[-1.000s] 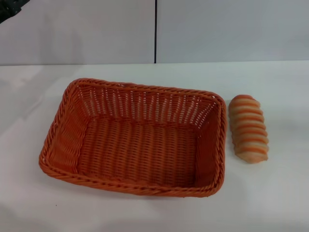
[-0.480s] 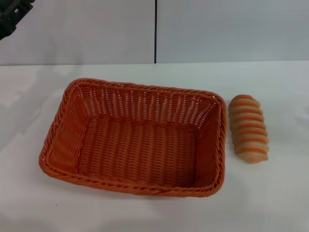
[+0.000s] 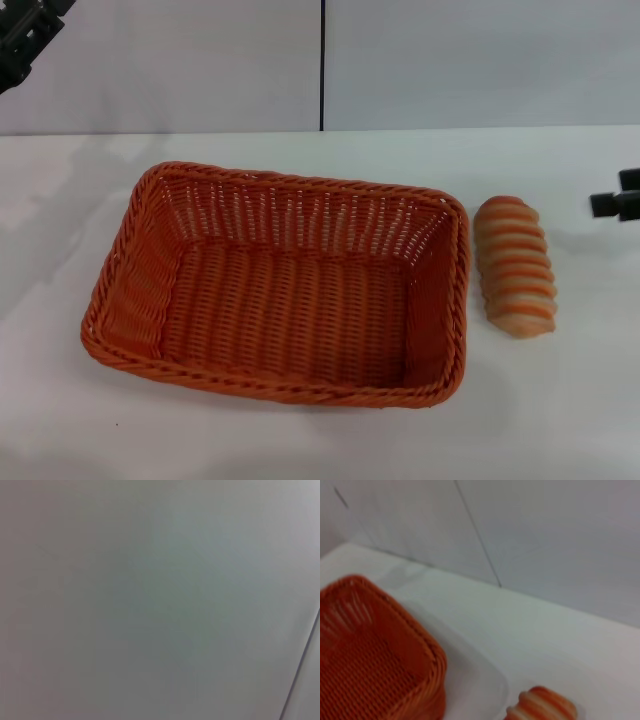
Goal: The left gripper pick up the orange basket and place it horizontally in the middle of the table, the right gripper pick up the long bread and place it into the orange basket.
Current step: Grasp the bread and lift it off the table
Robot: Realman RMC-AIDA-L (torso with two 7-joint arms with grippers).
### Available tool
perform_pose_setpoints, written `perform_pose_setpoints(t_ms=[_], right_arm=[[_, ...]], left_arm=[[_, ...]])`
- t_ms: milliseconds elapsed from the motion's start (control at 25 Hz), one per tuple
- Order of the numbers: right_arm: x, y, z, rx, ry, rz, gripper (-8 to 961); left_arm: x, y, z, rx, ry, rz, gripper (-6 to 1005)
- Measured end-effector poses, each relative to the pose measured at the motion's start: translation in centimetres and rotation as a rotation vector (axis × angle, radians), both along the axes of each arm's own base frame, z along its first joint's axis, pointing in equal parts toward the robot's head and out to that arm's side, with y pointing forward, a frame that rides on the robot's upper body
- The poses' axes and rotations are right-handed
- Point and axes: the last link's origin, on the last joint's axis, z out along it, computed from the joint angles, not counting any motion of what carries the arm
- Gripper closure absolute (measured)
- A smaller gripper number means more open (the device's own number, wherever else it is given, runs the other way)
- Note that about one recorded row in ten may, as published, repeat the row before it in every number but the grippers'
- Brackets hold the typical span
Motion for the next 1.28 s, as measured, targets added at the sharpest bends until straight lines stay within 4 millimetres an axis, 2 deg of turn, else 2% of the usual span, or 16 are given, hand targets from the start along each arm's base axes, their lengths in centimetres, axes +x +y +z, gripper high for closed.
perform_pose_setpoints(t_ms=[80, 120, 280, 640, 1280], right_arm=[[0.0, 0.3, -0.5, -0.009, -0.013, -0.001, 287], [-0.1, 0.8, -1.4, -0.026, -0.032, -0.002, 258], [-0.4, 1.6, -2.4, -0.036, -0.050, 0.000, 142], [-1.5, 3.4, -5.3, -0.042, -0.104, 0.033, 143], [-1.4, 4.3, -7.6, -0.033, -0.157, 0.042, 145]], left_arm=[[0.0, 0.0, 0.0, 0.001, -0.001, 0.000, 218], [0.0, 0.0, 0.0, 0.001, -0.001, 0.000, 218], [-0.2, -0.2, -0.4, 0.000, 0.001, 0.007, 218], [-0.1, -0.6, -0.7, 0.012, -0.017, -0.010, 218], [-0.2, -1.0, -0.6, 0.025, -0.031, -0.015, 219]])
